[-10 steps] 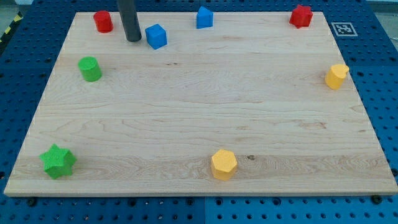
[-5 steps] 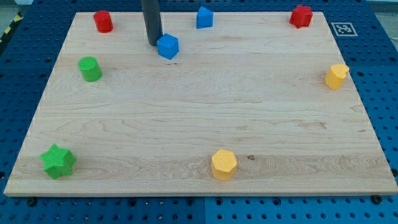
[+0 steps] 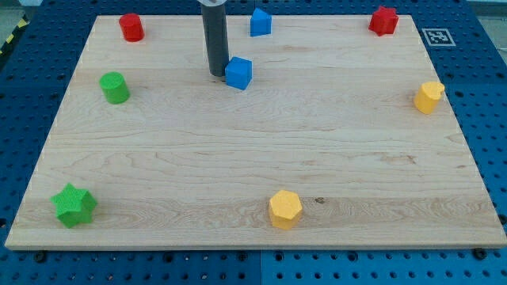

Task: Slide the blue cube to the center

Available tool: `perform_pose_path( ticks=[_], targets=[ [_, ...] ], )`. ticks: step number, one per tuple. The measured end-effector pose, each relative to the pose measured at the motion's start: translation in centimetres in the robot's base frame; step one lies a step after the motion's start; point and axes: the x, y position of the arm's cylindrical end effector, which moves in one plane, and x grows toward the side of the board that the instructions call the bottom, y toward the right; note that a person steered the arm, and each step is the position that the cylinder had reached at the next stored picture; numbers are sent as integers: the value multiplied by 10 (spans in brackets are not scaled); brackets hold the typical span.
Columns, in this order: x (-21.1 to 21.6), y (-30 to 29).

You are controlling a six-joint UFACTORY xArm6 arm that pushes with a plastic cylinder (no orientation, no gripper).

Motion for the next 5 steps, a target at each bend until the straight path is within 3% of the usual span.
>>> perform_pose_path(
  ticks=[5],
  targets=[
    [7, 50]
  ],
)
